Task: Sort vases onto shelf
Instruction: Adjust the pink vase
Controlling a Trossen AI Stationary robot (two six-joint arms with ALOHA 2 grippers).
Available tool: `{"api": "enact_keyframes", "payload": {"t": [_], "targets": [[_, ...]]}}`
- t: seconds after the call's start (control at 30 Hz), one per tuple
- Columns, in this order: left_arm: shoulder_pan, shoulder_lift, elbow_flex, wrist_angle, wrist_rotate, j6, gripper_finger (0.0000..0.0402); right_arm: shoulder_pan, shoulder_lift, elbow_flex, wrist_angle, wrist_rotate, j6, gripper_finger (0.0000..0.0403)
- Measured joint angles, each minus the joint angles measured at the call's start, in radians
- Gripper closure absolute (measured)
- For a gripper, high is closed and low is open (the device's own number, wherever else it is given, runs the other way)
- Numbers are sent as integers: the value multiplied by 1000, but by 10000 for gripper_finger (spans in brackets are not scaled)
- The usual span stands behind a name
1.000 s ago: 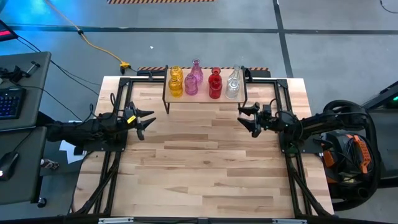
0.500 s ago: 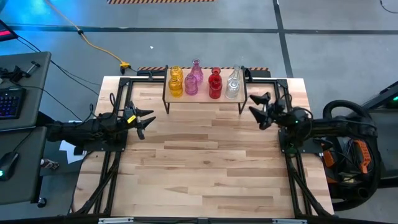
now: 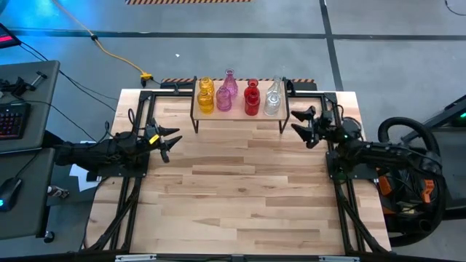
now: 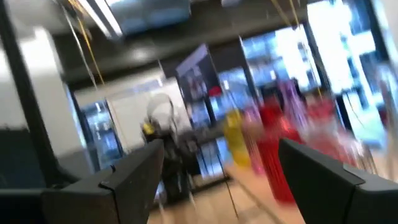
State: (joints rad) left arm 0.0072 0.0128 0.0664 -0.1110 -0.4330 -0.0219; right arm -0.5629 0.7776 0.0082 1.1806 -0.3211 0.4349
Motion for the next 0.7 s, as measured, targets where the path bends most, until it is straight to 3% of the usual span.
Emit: {"api": "enact_keyframes", "payload": {"t": [0.13,0.4,0.7], "targets": [[0,0,0,0,-2,0,257,-46,1,0,-152,-27,-21,100],[0,0,1,0,-1,0,257,-78,1,0,-166,-87,-64,100],[0,0,1,1,-1,-3,257,-88,-10,0,28,-101,-43,100]]}}
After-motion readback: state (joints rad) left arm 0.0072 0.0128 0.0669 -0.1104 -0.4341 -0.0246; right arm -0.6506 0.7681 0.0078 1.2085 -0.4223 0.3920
